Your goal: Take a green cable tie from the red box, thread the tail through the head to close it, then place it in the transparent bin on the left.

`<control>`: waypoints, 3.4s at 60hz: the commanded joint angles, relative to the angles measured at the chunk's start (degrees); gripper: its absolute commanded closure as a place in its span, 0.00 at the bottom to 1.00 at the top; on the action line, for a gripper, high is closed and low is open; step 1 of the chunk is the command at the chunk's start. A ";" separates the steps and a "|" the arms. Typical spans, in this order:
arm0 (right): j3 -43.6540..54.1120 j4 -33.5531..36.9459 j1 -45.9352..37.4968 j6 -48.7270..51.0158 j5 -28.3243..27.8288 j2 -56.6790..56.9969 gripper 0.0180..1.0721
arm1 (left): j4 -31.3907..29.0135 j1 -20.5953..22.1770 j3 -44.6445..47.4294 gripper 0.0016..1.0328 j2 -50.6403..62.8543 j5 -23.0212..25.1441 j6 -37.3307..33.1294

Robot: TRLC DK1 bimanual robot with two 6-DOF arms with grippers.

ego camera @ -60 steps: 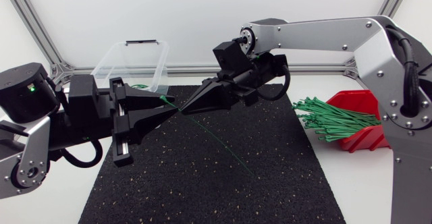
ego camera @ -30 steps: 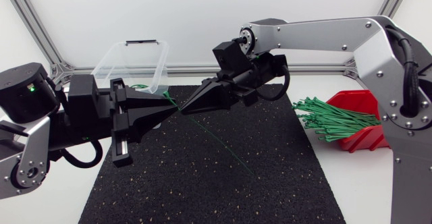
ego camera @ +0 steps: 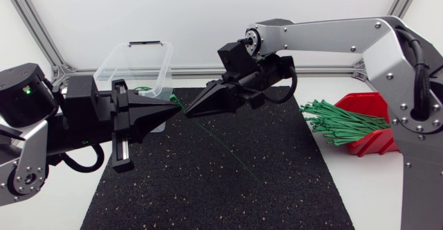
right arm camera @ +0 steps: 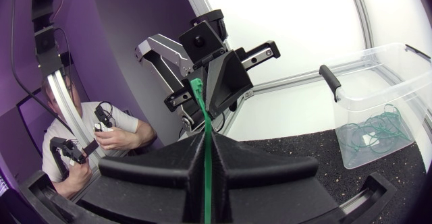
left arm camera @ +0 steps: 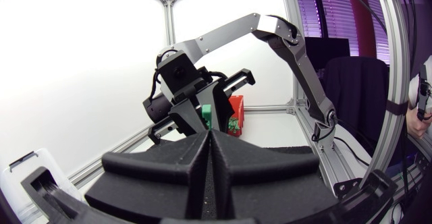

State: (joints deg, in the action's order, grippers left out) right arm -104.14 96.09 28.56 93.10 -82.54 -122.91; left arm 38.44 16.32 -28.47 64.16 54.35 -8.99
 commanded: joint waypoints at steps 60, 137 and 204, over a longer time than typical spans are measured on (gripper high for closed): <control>0.69 15.61 -1.22 2.44 -0.78 -0.22 0.94 | 0.41 -0.50 -0.54 0.81 1.14 1.38 0.03; 0.51 15.70 -0.52 2.96 -1.22 -1.63 0.56 | -10.05 0.91 -5.46 0.97 0.35 -1.61 -1.38; 2.18 -5.04 -5.53 0.24 14.25 1.45 0.08 | -35.62 1.09 -9.32 0.97 -13.27 -1.96 -7.35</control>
State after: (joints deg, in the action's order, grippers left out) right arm -103.68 92.44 23.18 93.43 -69.43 -122.89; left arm 3.46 16.16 -37.15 52.40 52.42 -14.90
